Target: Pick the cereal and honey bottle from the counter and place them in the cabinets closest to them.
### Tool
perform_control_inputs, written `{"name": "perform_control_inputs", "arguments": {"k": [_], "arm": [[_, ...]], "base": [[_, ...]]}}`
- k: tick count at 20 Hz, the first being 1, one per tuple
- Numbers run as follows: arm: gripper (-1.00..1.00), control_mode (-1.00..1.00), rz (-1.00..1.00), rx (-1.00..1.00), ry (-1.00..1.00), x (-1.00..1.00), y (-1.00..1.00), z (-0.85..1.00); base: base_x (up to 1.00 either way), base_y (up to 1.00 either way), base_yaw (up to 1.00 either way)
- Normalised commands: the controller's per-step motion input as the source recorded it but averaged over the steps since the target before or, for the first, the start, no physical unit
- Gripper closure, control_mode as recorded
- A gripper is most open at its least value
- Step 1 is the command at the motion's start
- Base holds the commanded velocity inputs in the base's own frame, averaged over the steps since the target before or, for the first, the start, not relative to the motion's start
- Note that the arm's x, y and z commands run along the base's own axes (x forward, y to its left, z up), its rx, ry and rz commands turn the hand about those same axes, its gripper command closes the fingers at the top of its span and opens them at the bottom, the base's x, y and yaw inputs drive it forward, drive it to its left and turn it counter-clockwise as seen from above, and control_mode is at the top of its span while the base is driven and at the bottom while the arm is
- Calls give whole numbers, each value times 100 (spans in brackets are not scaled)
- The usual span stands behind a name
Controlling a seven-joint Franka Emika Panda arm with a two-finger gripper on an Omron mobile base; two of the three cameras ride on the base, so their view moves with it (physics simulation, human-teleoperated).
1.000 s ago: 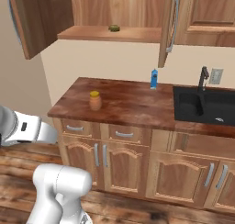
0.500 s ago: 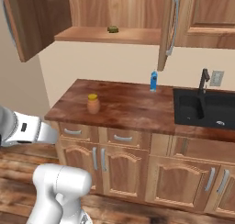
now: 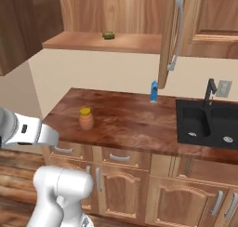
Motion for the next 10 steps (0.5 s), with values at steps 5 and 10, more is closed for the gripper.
{"name": "perform_control_inputs", "arguments": {"k": [5, 10], "arm": [[-100, 100, 0, 0, 0, 0, 0, 0], [-100, -100, 0, 0, 0, 0, 0, 0]], "base": [[54, -2, 0], [5, 0, 0]]}}
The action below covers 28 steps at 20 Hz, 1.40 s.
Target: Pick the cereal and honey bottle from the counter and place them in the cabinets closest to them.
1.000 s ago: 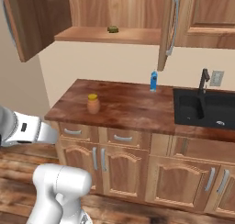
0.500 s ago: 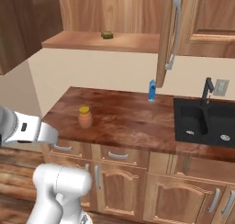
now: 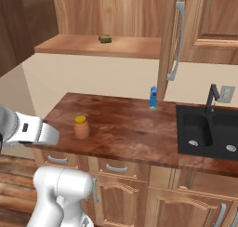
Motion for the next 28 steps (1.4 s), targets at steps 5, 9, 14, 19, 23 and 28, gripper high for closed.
{"name": "perform_control_inputs", "arguments": {"k": [5, 9, 14, 19, 23, 28], "arm": [[-100, -100, 0, 0, 0, 4, 0, -1], [-100, -100, 0, 0, 0, 26, 0, -10], [-100, -100, 0, 0, 0, 34, 2, -21], [-100, -100, 2, 0, 0, 32, 5, -26], [-100, -100, 1, 0, 0, 37, 7, -23], [-100, -100, 1, 0, 0, 38, 5, -18]], "base": [[0, 0, 0], [0, 0, 0], [0, 0, 0], [0, 0, 0], [0, 0, 0], [0, 0, 0]]}}
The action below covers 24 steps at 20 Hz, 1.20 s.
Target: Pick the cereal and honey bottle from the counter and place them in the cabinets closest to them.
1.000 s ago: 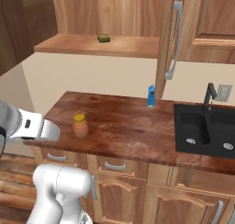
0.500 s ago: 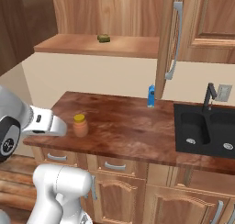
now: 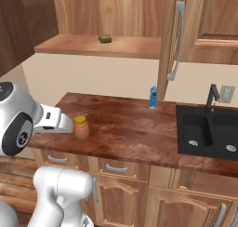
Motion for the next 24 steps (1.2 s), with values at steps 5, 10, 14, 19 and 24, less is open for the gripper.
{"name": "perform_control_inputs", "arguments": {"k": [5, 10, 14, 19, 24], "arm": [[-100, -100, 1, 0, 0, 39, 9, -21], [-100, -100, 1, 0, 0, 37, 13, -21], [-100, -100, 0, 0, 0, 36, 17, -15], [-100, -100, 1, 1, 0, 34, 19, -10], [-100, -100, 3, 6, 1, 28, 16, -6]], "base": [[0, 0, 0], [0, 0, 0], [0, 0, 0], [0, 0, 0], [0, 0, 0]]}}
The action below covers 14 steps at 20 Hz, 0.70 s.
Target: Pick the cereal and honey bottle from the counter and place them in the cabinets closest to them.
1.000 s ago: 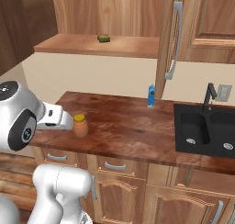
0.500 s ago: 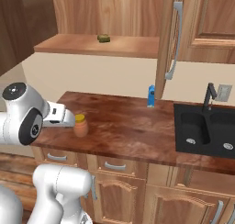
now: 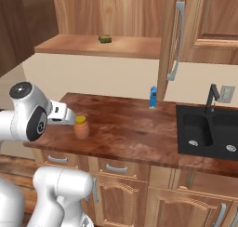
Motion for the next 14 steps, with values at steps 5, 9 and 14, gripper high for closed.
{"name": "perform_control_inputs", "arguments": {"k": [5, 9, 14], "arm": [[-100, -100, 2, 1, 0, 27, 8, -5], [-100, -100, 0, 0, 0, 22, 5, -5], [-100, -100, 0, 0, 0, 0, 0, 0]], "base": [[0, 0, 0], [0, 0, 0], [0, 0, 0]]}}
